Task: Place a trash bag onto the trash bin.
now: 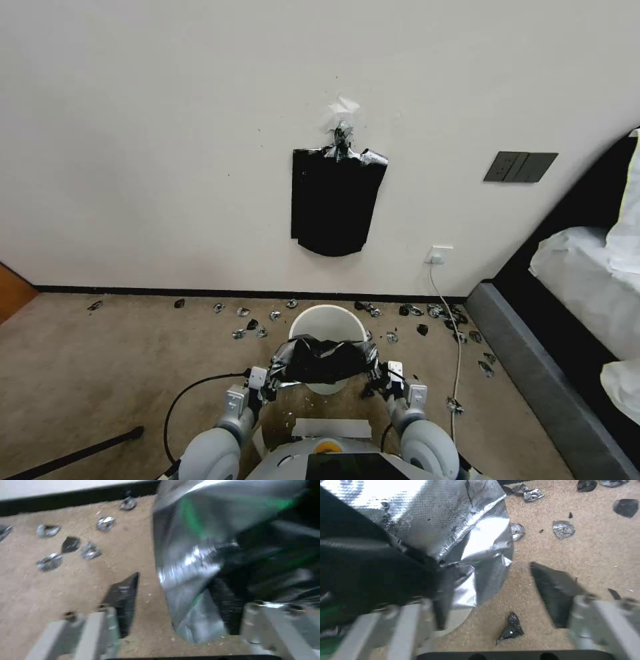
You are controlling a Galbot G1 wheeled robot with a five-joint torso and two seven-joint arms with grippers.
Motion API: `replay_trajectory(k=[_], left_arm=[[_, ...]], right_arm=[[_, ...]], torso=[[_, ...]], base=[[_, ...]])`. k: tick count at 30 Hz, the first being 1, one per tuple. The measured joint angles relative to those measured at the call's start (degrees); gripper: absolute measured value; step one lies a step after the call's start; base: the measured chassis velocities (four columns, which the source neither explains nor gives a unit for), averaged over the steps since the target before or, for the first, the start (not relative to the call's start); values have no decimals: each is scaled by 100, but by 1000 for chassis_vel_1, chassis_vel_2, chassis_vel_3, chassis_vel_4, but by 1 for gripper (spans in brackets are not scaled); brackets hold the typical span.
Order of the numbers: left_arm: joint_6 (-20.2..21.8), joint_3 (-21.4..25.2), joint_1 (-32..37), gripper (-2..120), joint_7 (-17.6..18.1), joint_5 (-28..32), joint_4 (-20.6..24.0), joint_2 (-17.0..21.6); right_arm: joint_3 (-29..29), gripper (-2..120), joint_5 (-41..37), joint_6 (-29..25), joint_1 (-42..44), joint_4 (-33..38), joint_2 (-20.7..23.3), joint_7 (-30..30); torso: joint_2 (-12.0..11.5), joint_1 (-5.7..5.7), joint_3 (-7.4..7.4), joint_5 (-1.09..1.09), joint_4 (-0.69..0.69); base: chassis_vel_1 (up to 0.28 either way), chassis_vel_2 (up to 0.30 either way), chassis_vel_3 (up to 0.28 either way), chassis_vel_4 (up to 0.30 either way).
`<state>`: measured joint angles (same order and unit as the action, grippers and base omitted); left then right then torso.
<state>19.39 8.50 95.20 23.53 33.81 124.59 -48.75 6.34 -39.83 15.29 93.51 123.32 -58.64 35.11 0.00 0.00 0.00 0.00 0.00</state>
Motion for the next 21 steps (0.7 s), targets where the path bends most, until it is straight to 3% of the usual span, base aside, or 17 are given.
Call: replay_trajectory(k=[1,4,8,14,17,21], left_arm=[[0,0,0,62,0,0,0,0],[-111,184,171,77,-336,-15,177,242],[-192,402,459,90,-453,-108,258,326],[-436,867,879,100,-747,-331,418,366],[-775,1088,1137,100,-940,-599,506,291],[-1776,1392,1564,100,-1439,-932,496,-212]], right_arm=[[0,64,0,0,0,0,0,0],[76,80,110,-5,237,193,63,30],[119,93,290,-44,461,352,152,-8],[248,100,849,-580,875,441,435,-472],[373,100,1088,-802,1034,586,569,-666],[689,100,1666,-1176,1251,831,920,-1416]], torso=[[0,0,0,0,0],[0,0,0,0,-1],[0,0,0,0,1],[0,0,0,1,-1],[0,0,0,0,-1],[0,0,0,0,0]], base=[[0,0,0,0],[0,0,0,0],[0,0,0,0],[0,0,0,0],[0,0,0,0],[0,0,0,0]])
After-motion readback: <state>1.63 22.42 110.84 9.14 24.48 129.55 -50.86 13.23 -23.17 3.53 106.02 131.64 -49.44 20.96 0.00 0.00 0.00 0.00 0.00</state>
